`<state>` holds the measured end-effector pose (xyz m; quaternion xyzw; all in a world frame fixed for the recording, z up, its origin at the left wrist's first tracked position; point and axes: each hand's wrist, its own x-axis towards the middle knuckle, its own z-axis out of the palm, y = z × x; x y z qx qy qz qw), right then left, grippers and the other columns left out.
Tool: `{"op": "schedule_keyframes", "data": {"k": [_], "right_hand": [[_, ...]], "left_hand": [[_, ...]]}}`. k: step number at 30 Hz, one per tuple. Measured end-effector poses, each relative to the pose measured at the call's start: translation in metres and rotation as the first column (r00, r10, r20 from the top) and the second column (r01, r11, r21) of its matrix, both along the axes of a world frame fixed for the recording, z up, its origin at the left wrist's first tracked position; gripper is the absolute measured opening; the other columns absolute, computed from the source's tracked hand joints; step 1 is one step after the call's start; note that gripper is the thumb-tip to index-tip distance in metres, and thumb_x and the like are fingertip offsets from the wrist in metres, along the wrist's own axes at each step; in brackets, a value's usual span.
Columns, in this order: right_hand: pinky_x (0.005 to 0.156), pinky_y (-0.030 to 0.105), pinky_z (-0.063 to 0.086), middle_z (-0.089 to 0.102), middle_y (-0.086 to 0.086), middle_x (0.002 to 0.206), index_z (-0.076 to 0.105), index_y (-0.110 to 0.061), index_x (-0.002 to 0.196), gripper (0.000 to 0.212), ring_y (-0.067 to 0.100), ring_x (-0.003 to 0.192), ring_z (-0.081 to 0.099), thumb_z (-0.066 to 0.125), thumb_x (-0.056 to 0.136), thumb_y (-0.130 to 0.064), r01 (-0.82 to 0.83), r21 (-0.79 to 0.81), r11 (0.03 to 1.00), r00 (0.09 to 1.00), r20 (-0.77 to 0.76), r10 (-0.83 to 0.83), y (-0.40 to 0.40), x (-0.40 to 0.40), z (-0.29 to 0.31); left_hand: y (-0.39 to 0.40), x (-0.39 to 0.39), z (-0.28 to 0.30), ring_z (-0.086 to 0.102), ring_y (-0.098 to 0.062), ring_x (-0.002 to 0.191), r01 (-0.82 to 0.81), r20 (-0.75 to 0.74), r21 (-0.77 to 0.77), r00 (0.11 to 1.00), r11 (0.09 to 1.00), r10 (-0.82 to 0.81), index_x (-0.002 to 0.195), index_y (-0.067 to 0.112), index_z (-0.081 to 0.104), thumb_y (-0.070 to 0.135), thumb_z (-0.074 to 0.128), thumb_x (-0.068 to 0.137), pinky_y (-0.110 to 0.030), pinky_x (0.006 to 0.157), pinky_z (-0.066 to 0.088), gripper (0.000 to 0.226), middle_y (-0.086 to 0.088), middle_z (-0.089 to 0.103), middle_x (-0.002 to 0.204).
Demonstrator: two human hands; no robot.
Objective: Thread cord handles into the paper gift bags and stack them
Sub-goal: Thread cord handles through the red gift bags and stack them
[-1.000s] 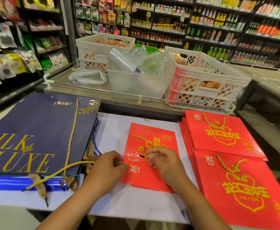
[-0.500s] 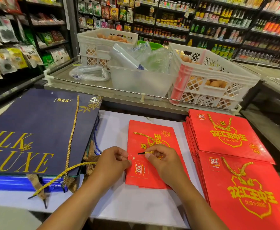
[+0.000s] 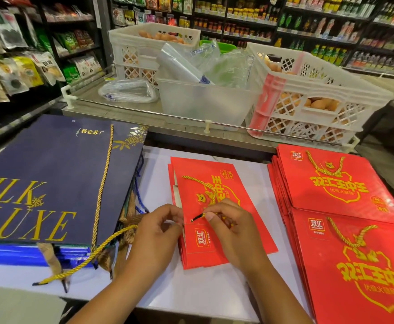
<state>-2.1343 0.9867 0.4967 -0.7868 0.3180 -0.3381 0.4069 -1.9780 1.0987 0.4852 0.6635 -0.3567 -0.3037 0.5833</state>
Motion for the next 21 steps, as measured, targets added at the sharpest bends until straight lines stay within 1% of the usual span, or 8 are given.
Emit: {"op": "schedule_keyframes", "data": {"k": [2, 6, 10, 11, 13, 15, 18, 21], "right_hand": [[0.077, 0.017, 0.049, 0.069, -0.013, 0.094, 0.078, -0.028, 0.092, 0.015, 0.011, 0.092, 0.067, 0.07, 0.098, -0.018, -0.003, 0.012, 1.0, 1.0, 0.007, 0.003, -0.0004, -0.0008, -0.0003], [0.075, 0.018, 0.048, 0.069, -0.011, 0.093, 0.079, -0.028, 0.092, 0.015, 0.015, 0.088, 0.065, 0.072, 0.096, -0.016, -0.034, -0.018, 0.999, 0.999, 0.007, 0.034, 0.0007, -0.0026, -0.0002], [0.076, 0.027, 0.052, 0.069, -0.012, 0.093, 0.079, -0.03, 0.093, 0.013, 0.015, 0.089, 0.065, 0.073, 0.096, -0.019, -0.04, -0.033, 0.999, 0.999, -0.002, 0.04, 0.0, -0.0023, -0.0033], [0.075, 0.026, 0.052, 0.069, -0.012, 0.093, 0.079, -0.03, 0.094, 0.013, 0.015, 0.088, 0.065, 0.073, 0.096, -0.02, -0.04, -0.041, 0.998, 0.999, -0.005, 0.04, -0.0003, -0.002, -0.004], [0.073, 0.019, 0.049, 0.068, -0.013, 0.092, 0.079, -0.029, 0.094, 0.011, 0.013, 0.088, 0.065, 0.073, 0.096, -0.02, -0.041, -0.052, 0.998, 0.999, -0.011, 0.04, -0.0001, -0.002, -0.0047], [0.072, 0.013, 0.045, 0.068, -0.013, 0.091, 0.08, -0.029, 0.094, 0.011, 0.011, 0.087, 0.064, 0.075, 0.095, -0.019, -0.043, -0.066, 0.997, 0.999, -0.013, 0.042, 0.0002, -0.0021, -0.0055], [0.071, 0.014, 0.045, 0.066, -0.013, 0.09, 0.08, -0.031, 0.094, 0.013, 0.013, 0.086, 0.063, 0.078, 0.092, -0.018, -0.066, -0.084, 0.994, 0.998, -0.019, 0.064, 0.0005, -0.0017, -0.0076], [0.072, 0.015, 0.046, 0.065, -0.012, 0.09, 0.08, -0.03, 0.094, 0.013, 0.015, 0.086, 0.063, 0.08, 0.09, -0.017, -0.081, -0.096, 0.992, 0.996, -0.027, 0.079, 0.002, -0.0003, -0.009]], "left_hand": [[0.0002, -0.002, -0.0003, 0.074, -0.019, 0.086, -0.017, 0.048, 0.002, 0.999, 1.0, 0.017, 0.086, 0.032, 0.071, -0.004, 0.06, 0.098, -0.05, 0.079, 0.063, 0.04, 0.003, 0.076, 0.09], [0.0018, -0.0051, 0.0013, 0.074, -0.018, 0.081, -0.028, 0.064, -0.03, 0.998, 0.999, 0.03, 0.088, 0.026, 0.072, 0.001, 0.064, 0.098, -0.052, 0.077, 0.063, 0.028, 0.003, 0.076, 0.088], [0.0034, -0.0066, 0.0014, 0.074, -0.016, 0.082, -0.025, 0.054, -0.039, 0.998, 0.999, 0.027, 0.094, 0.018, 0.072, 0.008, 0.067, 0.099, -0.041, 0.075, 0.064, 0.012, 0.003, 0.077, 0.089], [0.0035, -0.0072, 0.001, 0.074, -0.016, 0.082, -0.029, 0.062, -0.041, 0.998, 0.999, 0.031, 0.094, 0.019, 0.072, 0.009, 0.067, 0.098, -0.038, 0.073, 0.064, 0.012, 0.004, 0.077, 0.089], [0.0037, -0.0083, -0.0006, 0.074, -0.015, 0.08, -0.046, 0.088, -0.043, 0.995, 0.998, 0.05, 0.094, 0.02, 0.072, 0.008, 0.067, 0.098, -0.033, 0.07, 0.063, 0.013, 0.006, 0.077, 0.089], [0.004, -0.009, -0.0012, 0.073, -0.015, 0.078, -0.055, 0.092, -0.035, 0.994, 0.998, 0.058, 0.094, 0.02, 0.073, 0.008, 0.067, 0.098, -0.032, 0.069, 0.062, 0.014, 0.007, 0.076, 0.088], [0.0046, -0.0083, -0.0022, 0.073, -0.021, 0.077, -0.038, 0.069, -0.038, 0.997, 0.999, 0.041, 0.097, 0.019, 0.074, 0.007, 0.066, 0.098, -0.036, 0.068, 0.063, 0.014, 0.004, 0.076, 0.089], [0.0051, -0.0097, -0.0006, 0.073, -0.021, 0.076, -0.033, 0.051, -0.055, 0.998, 0.998, 0.036, 0.098, 0.019, 0.074, 0.006, 0.067, 0.098, -0.03, 0.065, 0.061, 0.016, 0.003, 0.077, 0.09]]}}
